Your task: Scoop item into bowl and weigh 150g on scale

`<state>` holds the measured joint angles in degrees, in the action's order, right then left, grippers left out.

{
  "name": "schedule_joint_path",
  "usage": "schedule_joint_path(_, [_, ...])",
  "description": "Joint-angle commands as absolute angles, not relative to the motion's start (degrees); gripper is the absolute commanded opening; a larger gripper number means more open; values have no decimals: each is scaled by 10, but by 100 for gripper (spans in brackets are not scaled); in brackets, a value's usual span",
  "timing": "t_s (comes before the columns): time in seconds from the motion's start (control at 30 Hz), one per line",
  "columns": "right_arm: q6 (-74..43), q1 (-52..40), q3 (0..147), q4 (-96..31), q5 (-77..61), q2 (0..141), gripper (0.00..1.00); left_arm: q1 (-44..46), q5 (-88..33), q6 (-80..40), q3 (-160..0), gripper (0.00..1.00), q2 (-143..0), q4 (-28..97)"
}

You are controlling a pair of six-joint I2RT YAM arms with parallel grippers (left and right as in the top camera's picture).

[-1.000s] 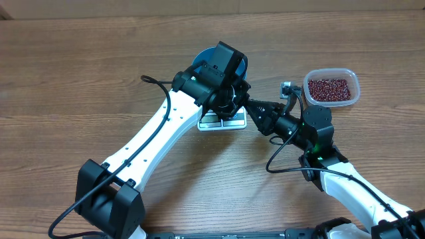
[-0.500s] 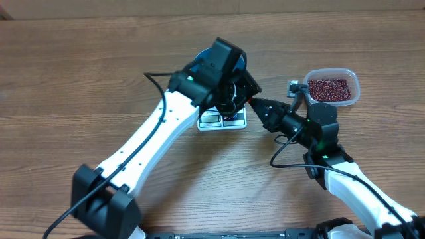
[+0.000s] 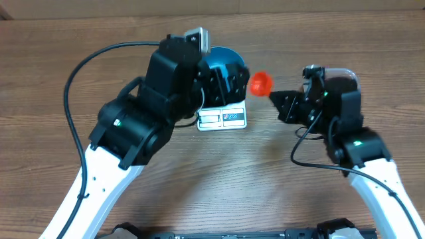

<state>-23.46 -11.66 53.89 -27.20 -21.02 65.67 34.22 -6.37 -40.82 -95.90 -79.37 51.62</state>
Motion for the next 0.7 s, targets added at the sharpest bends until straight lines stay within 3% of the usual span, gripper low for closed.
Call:
schedule_joint_path(0.0, [-151,-113,615,-338,-61,644,3,345,20,-338,-957,100,-814,557])
schedule_joint_path(0.23, [-146,-75,637,-407,15,638,4,362,28,-296,-943,100,-851,601])
schedule_joint_path(0.4, [-147,-11,637,-430,16,641,4,402,118,-308,-888,95,-879,600])
schedule_joint_path(0.5, [-148,31,637,-431,0,642,4,417,120,-321,-843,74,-891,580])
schedule_joint_path(0.53, [-149,42,637,-429,-7,643,3,421,120,-324,-828,61,-895,569])
schedule_joint_path(0.6, [-149,63,637,-423,-17,648,3,425,120,-331,-802,15,-904,547])
schedule_joint_path(0.63, [-149,71,637,-420,-21,652,3,425,120,-338,-790,4,-910,536])
schedule_joint_path(0.67, [-149,77,637,-416,-23,657,4,425,120,-346,-781,4,-916,527])
